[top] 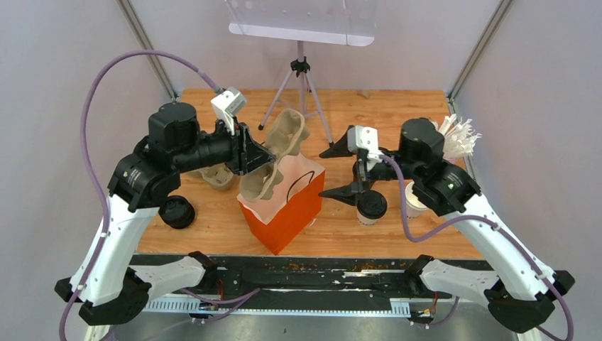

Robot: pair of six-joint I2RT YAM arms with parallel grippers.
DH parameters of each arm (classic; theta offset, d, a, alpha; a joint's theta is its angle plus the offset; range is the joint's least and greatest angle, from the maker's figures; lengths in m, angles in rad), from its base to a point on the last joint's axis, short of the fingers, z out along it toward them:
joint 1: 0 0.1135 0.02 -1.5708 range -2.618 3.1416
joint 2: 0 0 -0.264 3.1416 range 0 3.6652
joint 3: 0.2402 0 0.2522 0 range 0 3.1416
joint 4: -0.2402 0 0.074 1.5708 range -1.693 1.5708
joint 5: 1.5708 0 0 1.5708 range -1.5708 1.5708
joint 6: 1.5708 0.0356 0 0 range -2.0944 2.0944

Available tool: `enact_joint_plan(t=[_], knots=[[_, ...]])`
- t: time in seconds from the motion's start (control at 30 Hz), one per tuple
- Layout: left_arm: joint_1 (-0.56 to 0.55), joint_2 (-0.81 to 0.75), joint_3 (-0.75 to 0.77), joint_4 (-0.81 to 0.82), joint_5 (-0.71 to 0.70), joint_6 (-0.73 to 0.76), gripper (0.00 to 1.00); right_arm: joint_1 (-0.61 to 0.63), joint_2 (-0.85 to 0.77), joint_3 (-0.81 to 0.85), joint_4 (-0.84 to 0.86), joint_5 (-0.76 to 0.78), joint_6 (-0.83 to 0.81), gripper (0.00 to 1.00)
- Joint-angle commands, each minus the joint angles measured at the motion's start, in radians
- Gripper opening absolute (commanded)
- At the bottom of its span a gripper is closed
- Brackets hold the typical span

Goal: Pack the takeout coffee

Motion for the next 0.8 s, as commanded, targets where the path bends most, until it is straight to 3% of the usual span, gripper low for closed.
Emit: enact_joint_plan(t=[0.0, 0.17, 0.4, 0.77], knots=[[-0.064, 0.019, 0.039, -0.082, -0.145, 0.058, 0.18, 0.054, 0.033, 0.039, 0.033, 0.06, -0.098, 0.85], [-0.121, 0.055, 0.042, -0.102, -0.197, 0.069, 0.17, 0.154, 0.053, 0.01, 0.045, 0.147, -0.234, 0.84], [-0.152, 0.088, 0.05, -0.108, -0.222, 0.081, 0.16, 0.227, 0.059, -0.031, 0.041, 0.21, -0.311, 0.72], [-0.168, 0.132, 0.042, -0.115, -0.24, 0.101, 0.15, 0.24, 0.018, -0.072, 0.027, 0.246, -0.353, 0.25]])
